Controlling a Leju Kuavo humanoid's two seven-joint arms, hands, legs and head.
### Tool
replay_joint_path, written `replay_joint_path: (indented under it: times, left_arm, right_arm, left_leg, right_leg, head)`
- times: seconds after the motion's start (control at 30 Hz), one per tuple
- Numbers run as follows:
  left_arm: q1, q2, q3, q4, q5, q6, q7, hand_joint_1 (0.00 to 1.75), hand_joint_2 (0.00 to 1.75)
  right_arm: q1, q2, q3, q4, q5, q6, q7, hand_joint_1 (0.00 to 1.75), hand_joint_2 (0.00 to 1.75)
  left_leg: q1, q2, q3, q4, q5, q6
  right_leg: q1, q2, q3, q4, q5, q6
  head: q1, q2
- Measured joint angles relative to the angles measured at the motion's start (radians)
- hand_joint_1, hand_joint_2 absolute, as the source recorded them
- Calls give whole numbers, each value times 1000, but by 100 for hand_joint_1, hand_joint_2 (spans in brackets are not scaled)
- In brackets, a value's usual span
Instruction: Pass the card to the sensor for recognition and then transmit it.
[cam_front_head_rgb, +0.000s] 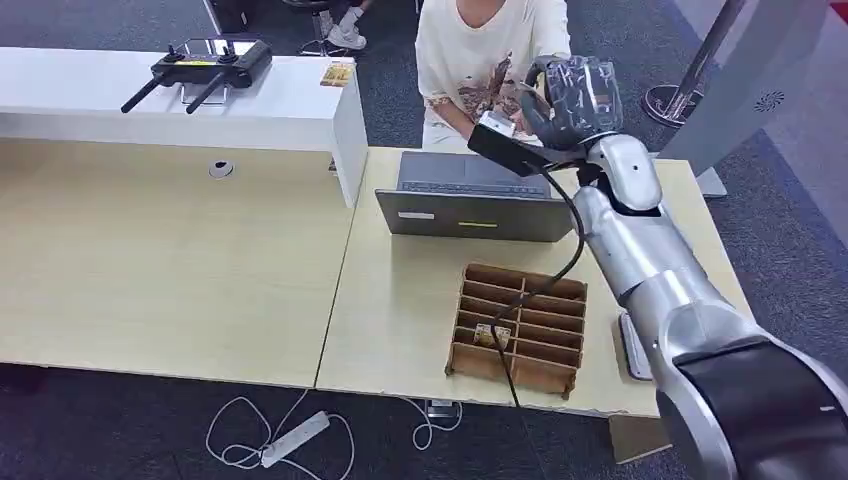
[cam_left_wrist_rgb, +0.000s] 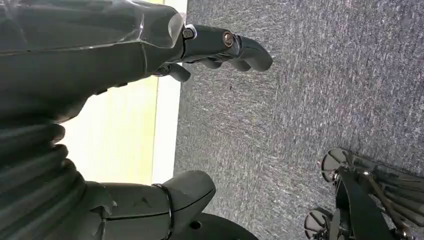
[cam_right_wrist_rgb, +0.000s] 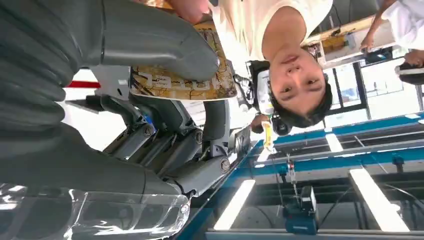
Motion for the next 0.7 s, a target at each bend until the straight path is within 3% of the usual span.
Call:
replay_joint_path:
  times: [0.1, 0.13, 0.17, 0.53, 0.6, 0.7]
  left_arm:
    - [0, 0, 0, 0, 0, 0, 0, 0, 175]
    - [0, 0, 0, 0, 0, 1, 0, 0, 175]
    - [0, 0, 0, 0, 0, 1, 0, 0, 175]
    - [0, 0, 0, 0, 3, 6, 2, 0, 175]
    - [0, 0, 0, 0, 3, 8, 2, 0, 175]
    - [0, 0, 0, 0, 3, 10, 2, 0, 175]
  right_arm:
    - [-2, 0, 0, 13, -9, 0, 0, 175, 175]
    - [-2, 0, 0, 18, -9, 0, 0, 124, 175]
    - [-2, 0, 0, 21, -9, 0, 1, 0, 175]
    - [-4, 7, 0, 44, -22, -7, 20, 0, 175]
    - [-4, 10, -6, 44, -61, -7, -1, 0, 175]
    - [-3, 21, -50, 37, -217, 32, -80, 0, 175]
  left_leg:
    - [0, 0, 0, 0, 0, 0]
    - [0, 0, 0, 0, 0, 0]
    - [0, 0, 0, 0, 0, 0]
    - [0, 0, 0, 0, 0, 0]
    - [0, 0, 0, 0, 0, 0]
    - [0, 0, 0, 0, 0, 0]
  right_leg:
    - [0, 0, 0, 0, 0, 0]
    - [0, 0, 0, 0, 0, 0]
    - [0, 0, 0, 0, 0, 0]
    - [0, 0, 0, 0, 0, 0]
    - [0, 0, 0, 0, 0, 0]
    - [0, 0, 0, 0, 0, 0]
  head:
    - [0, 0]
    - [0, 0]
    - [0, 0]
    - [0, 0]
    - [0, 0]
    - [0, 0]
